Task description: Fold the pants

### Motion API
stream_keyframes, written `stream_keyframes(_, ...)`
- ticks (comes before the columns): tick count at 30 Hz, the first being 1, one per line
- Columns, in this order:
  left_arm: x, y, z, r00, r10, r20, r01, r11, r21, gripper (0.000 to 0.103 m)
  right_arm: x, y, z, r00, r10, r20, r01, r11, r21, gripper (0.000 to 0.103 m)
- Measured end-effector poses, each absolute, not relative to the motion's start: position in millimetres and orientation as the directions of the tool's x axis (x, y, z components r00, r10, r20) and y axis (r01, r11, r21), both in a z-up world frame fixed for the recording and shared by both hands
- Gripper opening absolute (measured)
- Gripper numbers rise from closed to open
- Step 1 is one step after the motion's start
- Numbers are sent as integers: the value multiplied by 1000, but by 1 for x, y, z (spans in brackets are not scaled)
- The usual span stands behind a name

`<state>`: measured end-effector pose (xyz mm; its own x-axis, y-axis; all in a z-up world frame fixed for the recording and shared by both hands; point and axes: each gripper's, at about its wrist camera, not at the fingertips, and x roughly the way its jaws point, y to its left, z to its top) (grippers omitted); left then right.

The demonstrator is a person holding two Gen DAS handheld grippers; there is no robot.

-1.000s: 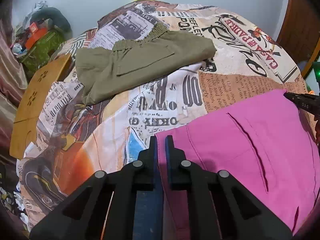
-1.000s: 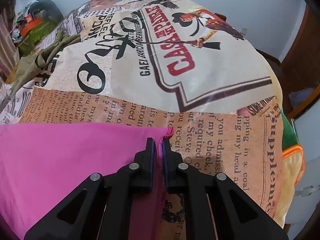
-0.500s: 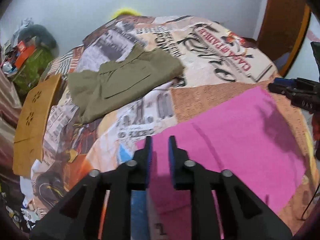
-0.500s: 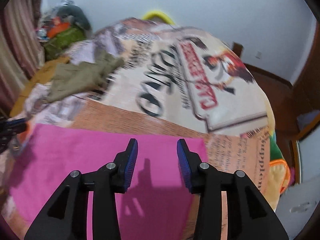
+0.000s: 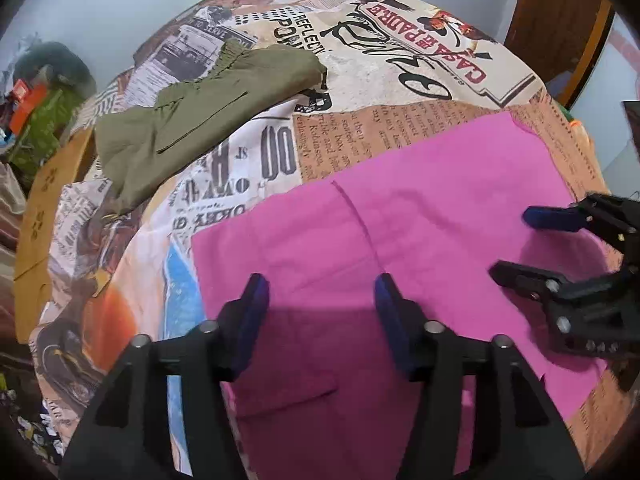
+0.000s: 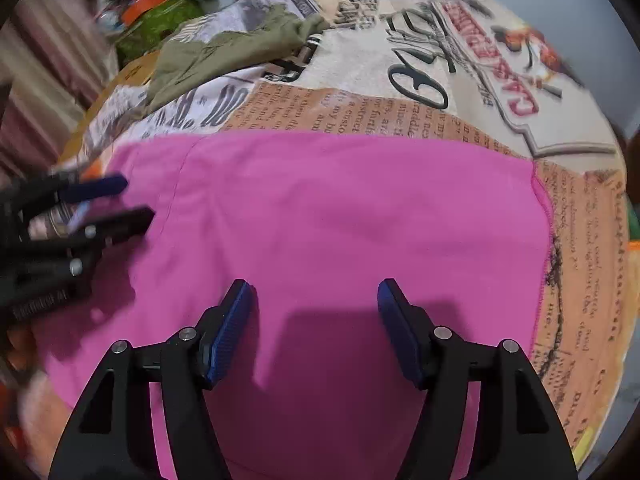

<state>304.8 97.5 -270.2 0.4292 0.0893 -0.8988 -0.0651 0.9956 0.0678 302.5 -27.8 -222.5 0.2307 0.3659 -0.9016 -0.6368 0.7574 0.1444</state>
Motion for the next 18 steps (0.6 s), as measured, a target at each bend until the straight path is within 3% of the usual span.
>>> stream_keyframes(10,255,100,-257,452,55,-890,-88,996,17,63,264,-71,-212,242,357,-902,-629,766,134,70)
stream_keyframes(18,217,97,-250,479,78,-874,-90,995,40,75,240,-103,-209,269,367,-890,-589,794,149,75)
